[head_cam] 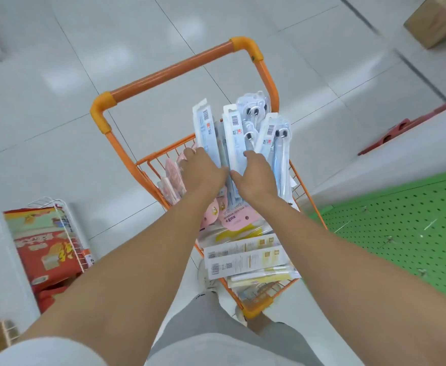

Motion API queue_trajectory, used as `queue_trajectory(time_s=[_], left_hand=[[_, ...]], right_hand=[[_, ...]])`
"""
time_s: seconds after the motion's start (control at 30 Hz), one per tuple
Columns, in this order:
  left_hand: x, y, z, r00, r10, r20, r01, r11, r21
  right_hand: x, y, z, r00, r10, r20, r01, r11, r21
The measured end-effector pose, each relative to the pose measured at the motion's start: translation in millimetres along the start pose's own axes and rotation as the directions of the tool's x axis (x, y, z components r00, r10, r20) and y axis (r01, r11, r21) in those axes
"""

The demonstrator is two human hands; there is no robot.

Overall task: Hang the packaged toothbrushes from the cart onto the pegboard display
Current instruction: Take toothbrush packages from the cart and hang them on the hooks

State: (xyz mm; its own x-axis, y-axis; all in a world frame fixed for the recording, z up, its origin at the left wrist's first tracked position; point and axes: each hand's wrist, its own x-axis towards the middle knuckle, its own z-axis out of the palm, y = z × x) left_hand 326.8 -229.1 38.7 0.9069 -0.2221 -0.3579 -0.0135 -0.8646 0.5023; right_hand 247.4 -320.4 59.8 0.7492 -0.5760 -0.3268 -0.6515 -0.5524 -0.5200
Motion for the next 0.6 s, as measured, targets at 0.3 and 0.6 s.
queue_trajectory(time_s=[0.3, 0.6], left_hand=[[-0.8, -4.3, -16.8, 0.986, -0.109, -0.126, 0.037, 0.882, -0.47], [-14.8, -10.7, -37.3, 0.967, -0.155, 0.203, 0.254, 0.67, -0.697]], right_hand=[[1.5, -0.7, 7.1, 0.999, 0.014, -0.031, -0.013, 1.0, 0.011], [6.4, -3.7, 15.9, 0.992, 0.114, -0.056, -0.112, 0.993, 0.049]])
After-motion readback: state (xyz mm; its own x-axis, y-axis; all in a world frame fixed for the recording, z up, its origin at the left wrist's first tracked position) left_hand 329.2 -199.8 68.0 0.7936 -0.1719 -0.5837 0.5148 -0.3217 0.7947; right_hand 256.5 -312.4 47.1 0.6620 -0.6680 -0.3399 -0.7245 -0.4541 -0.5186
